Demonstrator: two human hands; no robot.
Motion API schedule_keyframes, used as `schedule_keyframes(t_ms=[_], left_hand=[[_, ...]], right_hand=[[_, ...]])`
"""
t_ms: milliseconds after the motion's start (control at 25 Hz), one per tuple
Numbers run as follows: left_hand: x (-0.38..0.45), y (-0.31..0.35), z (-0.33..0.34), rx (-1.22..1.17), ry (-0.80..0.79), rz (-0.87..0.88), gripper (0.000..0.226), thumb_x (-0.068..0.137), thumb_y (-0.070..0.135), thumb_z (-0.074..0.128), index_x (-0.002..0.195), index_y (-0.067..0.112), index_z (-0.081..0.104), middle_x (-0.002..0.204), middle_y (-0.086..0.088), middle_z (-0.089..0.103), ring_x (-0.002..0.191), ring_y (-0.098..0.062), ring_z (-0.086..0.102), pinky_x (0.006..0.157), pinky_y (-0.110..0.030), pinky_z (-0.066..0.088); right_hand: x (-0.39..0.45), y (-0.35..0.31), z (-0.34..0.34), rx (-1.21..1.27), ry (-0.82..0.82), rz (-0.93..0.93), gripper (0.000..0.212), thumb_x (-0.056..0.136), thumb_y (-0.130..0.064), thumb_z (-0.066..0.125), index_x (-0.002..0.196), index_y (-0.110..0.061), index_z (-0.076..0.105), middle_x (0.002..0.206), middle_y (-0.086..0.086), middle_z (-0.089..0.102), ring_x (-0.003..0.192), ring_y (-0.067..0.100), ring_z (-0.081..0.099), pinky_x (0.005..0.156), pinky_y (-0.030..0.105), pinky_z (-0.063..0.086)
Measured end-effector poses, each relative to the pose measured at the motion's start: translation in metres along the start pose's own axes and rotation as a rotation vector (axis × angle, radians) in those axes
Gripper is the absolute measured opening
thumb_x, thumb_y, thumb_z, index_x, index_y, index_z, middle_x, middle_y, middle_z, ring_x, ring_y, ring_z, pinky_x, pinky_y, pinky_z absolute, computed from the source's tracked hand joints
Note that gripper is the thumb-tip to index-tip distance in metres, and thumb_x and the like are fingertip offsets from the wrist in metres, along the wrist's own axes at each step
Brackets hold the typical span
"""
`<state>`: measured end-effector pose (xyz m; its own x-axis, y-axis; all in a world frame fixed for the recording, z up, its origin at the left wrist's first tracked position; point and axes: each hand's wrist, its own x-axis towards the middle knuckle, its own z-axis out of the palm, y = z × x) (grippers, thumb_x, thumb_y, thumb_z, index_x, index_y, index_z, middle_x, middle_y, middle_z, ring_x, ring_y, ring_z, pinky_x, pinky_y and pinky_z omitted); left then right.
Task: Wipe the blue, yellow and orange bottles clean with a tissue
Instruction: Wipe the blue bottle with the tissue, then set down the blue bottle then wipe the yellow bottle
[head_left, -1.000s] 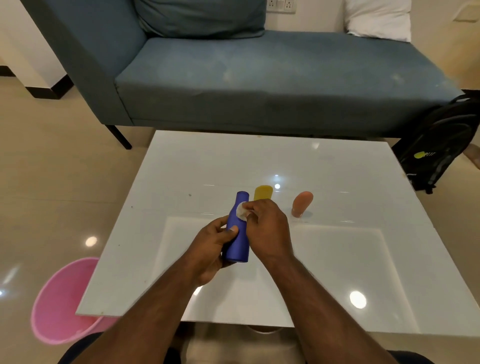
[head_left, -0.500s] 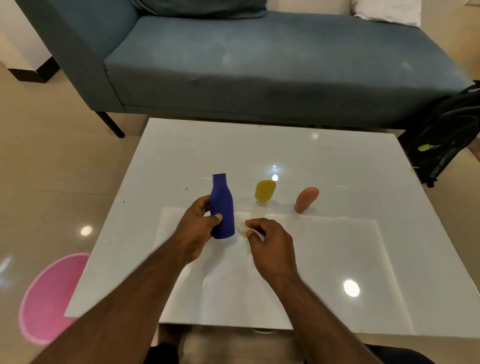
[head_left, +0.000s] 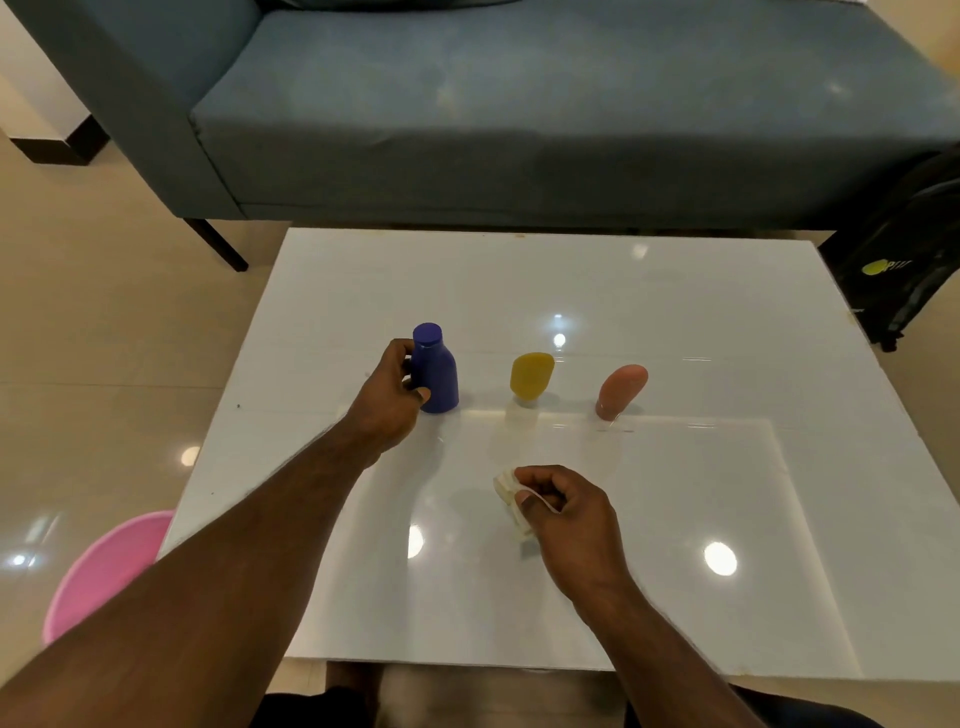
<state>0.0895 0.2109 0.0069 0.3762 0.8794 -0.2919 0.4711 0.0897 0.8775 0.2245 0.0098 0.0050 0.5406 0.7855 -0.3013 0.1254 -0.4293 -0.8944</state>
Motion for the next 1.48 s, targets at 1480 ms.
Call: schedule_keyframes(t_ms=[1480], left_hand=[[-0.052, -0.022, 0.005, 0.161, -0.035, -0.182, 0.006, 0.087, 0.019, 0.065, 0.092, 0.018, 0.063, 0.088, -0.005, 0.071, 0.088, -0.03, 0.07, 0.086, -0.048, 0.059]], right_hand=[[0.005, 0.009, -0.012, -0.002, 0.037, 0.016, 0.022, 0.086, -0.029, 0.066, 0.106, -0.023, 0.068, 0.101, -0.011, 0.068, 0.094, 0.006, 0.063, 0.09, 0.029, 0.053]])
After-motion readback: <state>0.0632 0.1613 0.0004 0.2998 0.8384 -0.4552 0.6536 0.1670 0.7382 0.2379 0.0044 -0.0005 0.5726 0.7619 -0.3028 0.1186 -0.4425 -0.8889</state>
